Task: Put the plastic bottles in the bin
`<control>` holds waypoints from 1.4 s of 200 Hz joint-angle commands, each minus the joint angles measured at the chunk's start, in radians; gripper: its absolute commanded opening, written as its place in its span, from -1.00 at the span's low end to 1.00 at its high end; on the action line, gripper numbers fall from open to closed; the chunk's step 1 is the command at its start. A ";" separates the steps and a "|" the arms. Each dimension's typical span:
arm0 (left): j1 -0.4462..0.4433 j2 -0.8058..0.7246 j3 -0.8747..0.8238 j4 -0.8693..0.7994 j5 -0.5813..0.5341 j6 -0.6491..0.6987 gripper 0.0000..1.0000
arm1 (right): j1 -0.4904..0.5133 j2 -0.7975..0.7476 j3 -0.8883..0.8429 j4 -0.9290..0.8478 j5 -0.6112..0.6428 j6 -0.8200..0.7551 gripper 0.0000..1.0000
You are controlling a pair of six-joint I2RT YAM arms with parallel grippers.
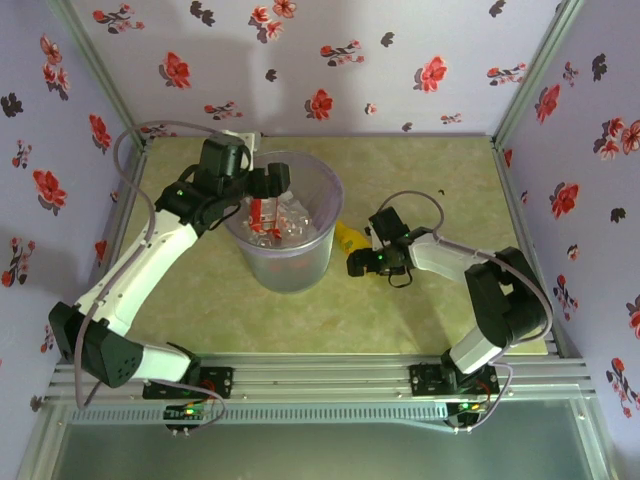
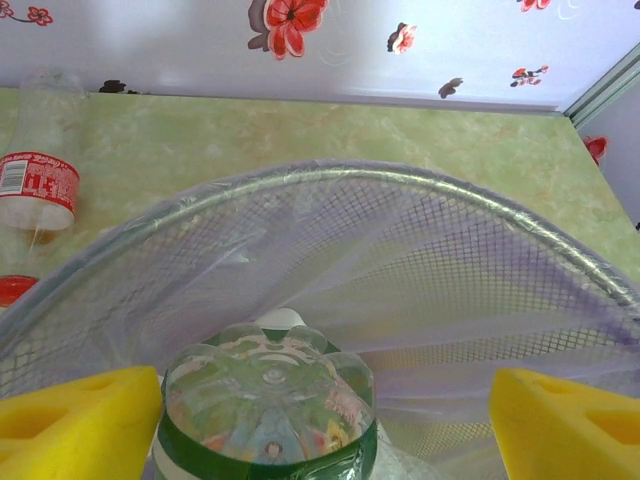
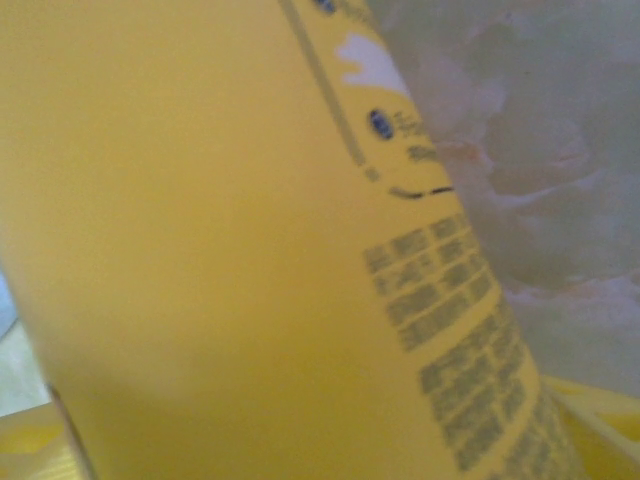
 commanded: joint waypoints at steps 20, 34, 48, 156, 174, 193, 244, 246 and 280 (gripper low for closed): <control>-0.008 -0.036 -0.008 0.001 -0.020 0.001 0.71 | 0.008 0.031 0.031 0.018 0.017 0.022 0.63; -0.008 -0.037 -0.016 0.009 -0.021 0.001 0.72 | 0.008 0.038 0.034 0.016 0.020 0.023 0.57; -0.009 -0.036 -0.017 0.015 -0.019 -0.001 0.72 | 0.008 0.039 0.032 0.014 0.029 0.029 0.48; -0.009 -0.042 -0.032 0.071 0.000 -0.051 0.72 | 0.005 -0.103 0.020 -0.052 0.081 -0.003 0.26; -0.008 -0.039 -0.013 0.077 0.010 -0.062 0.72 | -0.002 -0.156 0.009 -0.064 0.095 -0.007 0.24; -0.008 -0.045 0.000 0.102 0.029 -0.071 0.72 | -0.016 -0.206 -0.001 -0.072 0.101 -0.010 0.21; -0.021 -0.015 0.070 0.138 0.103 -0.116 0.72 | -0.064 -0.336 -0.031 -0.061 0.101 -0.012 0.19; -0.021 -0.015 0.073 0.140 0.107 -0.118 0.72 | -0.065 -0.344 -0.034 -0.059 0.101 -0.012 0.19; -0.049 0.001 0.159 0.137 0.121 -0.112 0.72 | -0.088 -0.463 -0.050 -0.042 0.116 -0.013 0.18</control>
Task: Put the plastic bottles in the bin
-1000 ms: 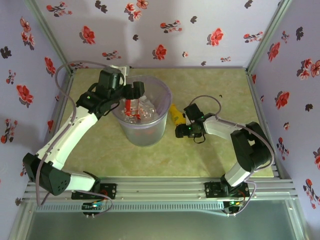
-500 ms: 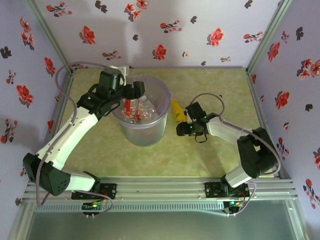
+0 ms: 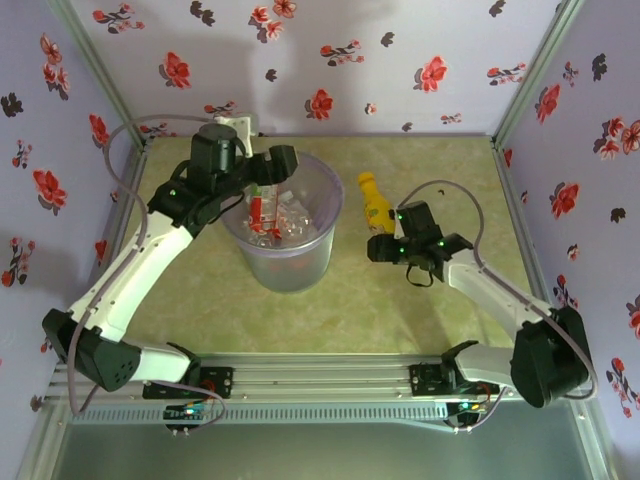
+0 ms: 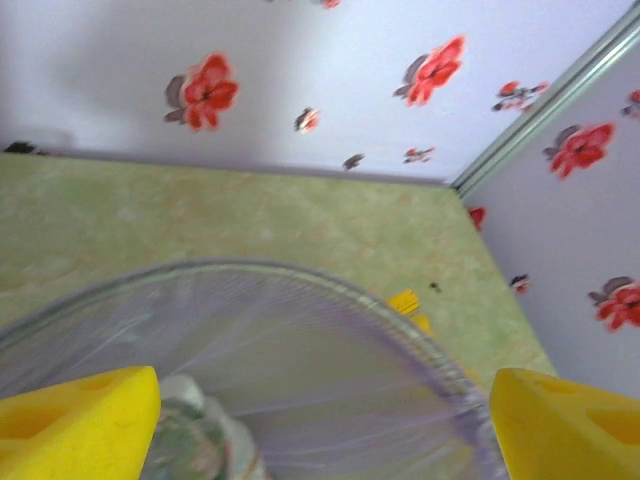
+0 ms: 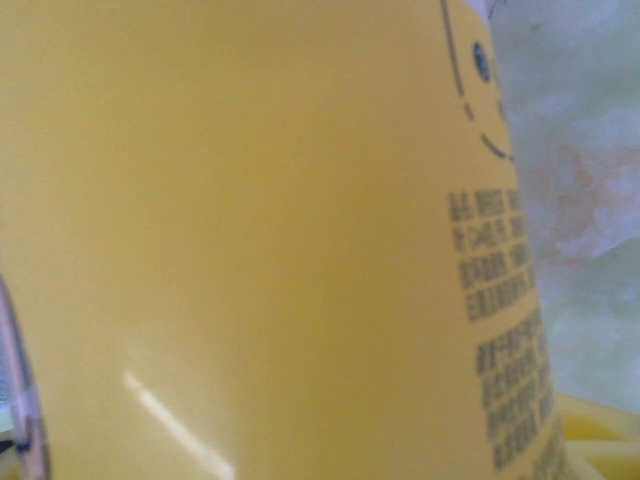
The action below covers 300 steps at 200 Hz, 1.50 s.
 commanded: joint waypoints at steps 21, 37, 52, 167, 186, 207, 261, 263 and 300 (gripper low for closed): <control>-0.039 0.039 0.137 0.041 0.067 -0.022 0.72 | -0.016 -0.152 -0.001 0.024 0.055 -0.029 0.17; -0.057 0.078 0.186 0.055 0.127 -0.041 0.73 | -0.015 -0.198 0.002 0.043 0.053 -0.030 0.16; -0.091 0.134 0.268 0.014 0.144 -0.006 0.79 | -0.011 -0.238 -0.008 0.093 0.044 -0.033 0.15; -0.195 0.368 0.419 0.084 0.264 -0.104 0.80 | 0.078 -0.284 0.019 0.328 -0.099 -0.050 0.11; -0.200 0.390 0.417 0.093 0.266 -0.134 0.72 | 0.080 -0.265 0.022 0.350 -0.134 -0.052 0.11; -0.203 0.407 0.415 0.107 0.270 -0.149 0.63 | 0.083 -0.257 0.020 0.374 -0.163 -0.046 0.11; -0.205 0.432 0.414 0.142 0.273 -0.178 0.33 | 0.085 -0.258 0.014 0.381 -0.184 -0.048 0.10; -0.205 0.432 0.413 0.143 0.274 -0.178 0.31 | 0.085 -0.258 0.014 0.381 -0.183 -0.048 0.10; -0.205 0.432 0.407 0.161 0.273 -0.186 0.00 | 0.085 -0.247 0.017 0.376 -0.178 -0.056 0.10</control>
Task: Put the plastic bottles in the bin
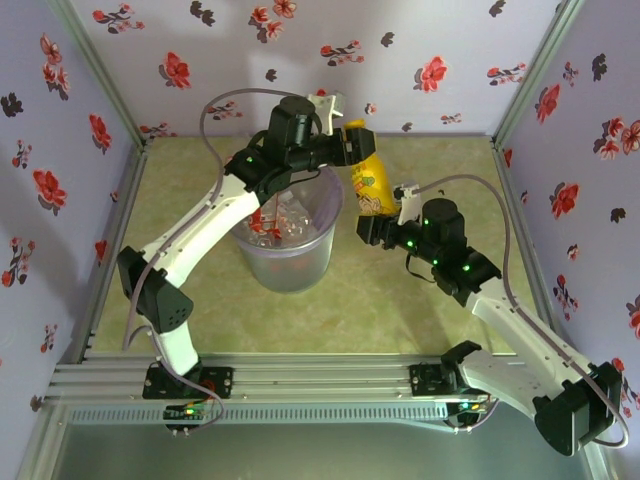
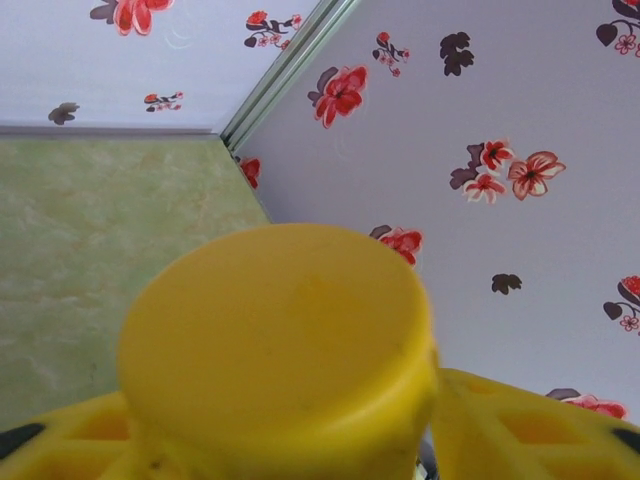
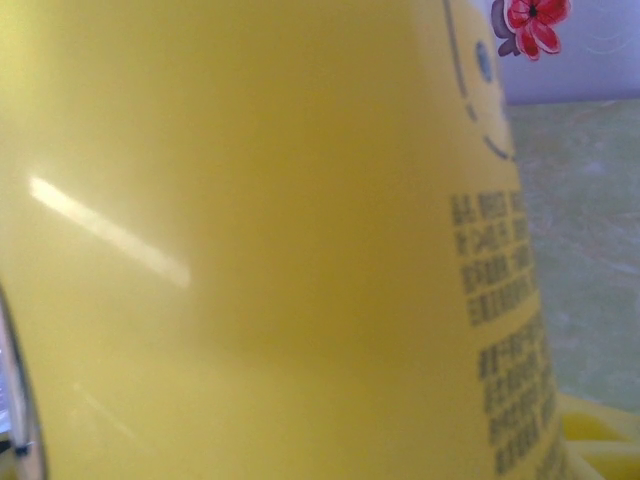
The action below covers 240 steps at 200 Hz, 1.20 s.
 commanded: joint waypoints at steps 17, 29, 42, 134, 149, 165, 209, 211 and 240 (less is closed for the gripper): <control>-0.008 0.006 -0.005 0.050 0.017 -0.006 -0.09 | 0.009 0.012 0.026 0.032 -0.016 -0.029 0.11; -0.008 0.003 -0.007 0.055 0.018 -0.005 -0.14 | 0.009 0.014 0.028 0.029 -0.016 -0.030 0.15; -0.007 0.001 -0.007 0.062 0.018 -0.005 -0.16 | 0.009 0.016 0.032 0.025 -0.017 -0.030 0.27; 0.083 -0.084 0.004 0.071 0.005 0.042 -0.28 | 0.001 -0.100 0.027 -0.115 0.122 -0.025 0.98; 0.115 -0.117 0.000 0.058 -0.012 0.053 -0.29 | 0.000 -0.114 0.028 -0.169 0.159 -0.033 0.98; 0.148 -0.167 -0.030 0.058 -0.034 0.061 -0.33 | -0.002 -0.124 0.012 -0.188 0.186 -0.030 0.98; 0.240 -0.311 -0.130 0.004 -0.099 0.102 -0.59 | -0.011 -0.087 -0.008 -0.187 0.214 -0.021 0.96; 0.244 -0.317 -0.134 0.000 -0.101 0.103 -0.61 | -0.012 -0.085 -0.009 -0.187 0.214 -0.022 0.96; 0.283 -0.388 -0.184 -0.033 -0.163 0.126 -0.82 | -0.014 -0.054 -0.004 -0.190 0.223 -0.028 0.95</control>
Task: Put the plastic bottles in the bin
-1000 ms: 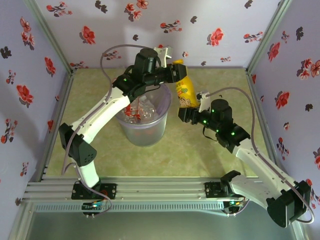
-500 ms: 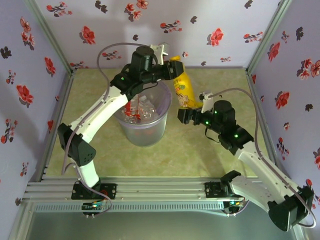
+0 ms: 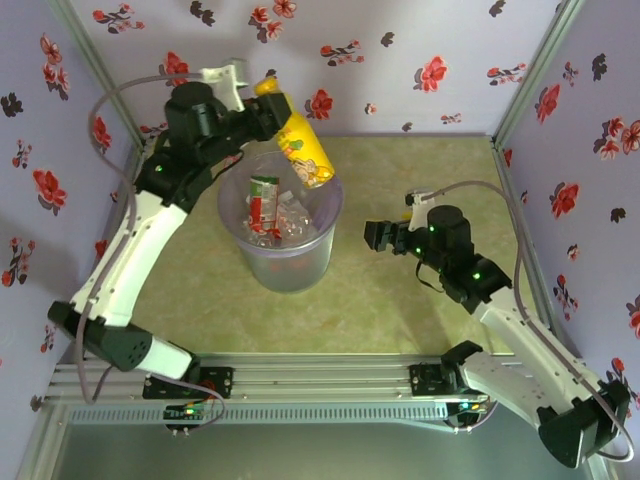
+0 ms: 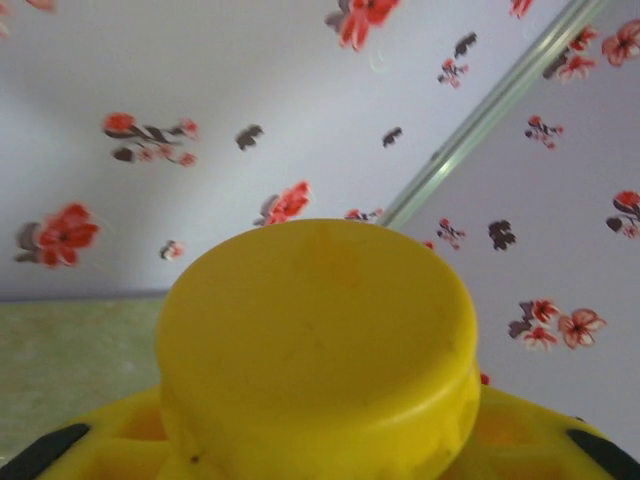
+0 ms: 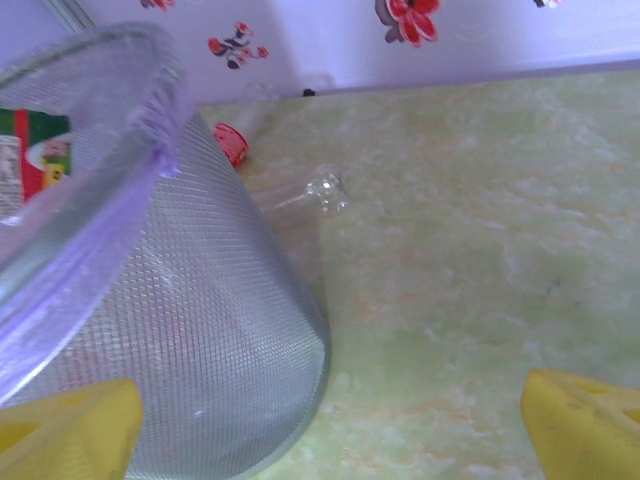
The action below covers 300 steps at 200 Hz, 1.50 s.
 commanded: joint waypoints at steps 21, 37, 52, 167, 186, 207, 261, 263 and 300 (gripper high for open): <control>0.036 -0.055 -0.061 -0.035 -0.093 0.033 -1.00 | -0.014 0.024 -0.014 0.004 0.028 0.034 0.93; 0.033 -0.029 -0.043 -0.073 -0.094 0.027 -1.00 | -0.015 0.038 -0.035 0.062 0.002 0.094 0.86; 0.025 -0.001 -0.016 -0.121 -0.094 0.039 -1.00 | -0.017 0.069 -0.033 0.100 -0.012 0.179 0.71; -0.034 0.140 0.096 -0.278 -0.150 0.140 -1.00 | -0.040 0.228 0.074 0.398 -0.352 0.399 0.19; -0.049 0.158 0.117 -0.300 -0.164 0.148 -1.00 | -0.031 0.247 0.092 0.389 -0.354 0.391 0.13; -0.069 0.184 0.131 -0.316 -0.171 0.156 -1.00 | -0.020 0.273 0.102 0.400 -0.360 0.391 0.07; -0.092 0.212 0.141 -0.366 -0.176 0.148 -1.00 | -0.004 0.336 0.132 0.418 -0.381 0.385 -0.14; -0.093 0.213 0.139 -0.367 -0.176 0.145 -1.00 | -0.004 0.338 0.133 0.419 -0.382 0.386 -0.14; -0.098 0.189 0.062 -0.349 -0.153 0.097 -1.00 | 0.003 0.372 0.141 0.437 -0.389 0.384 -0.15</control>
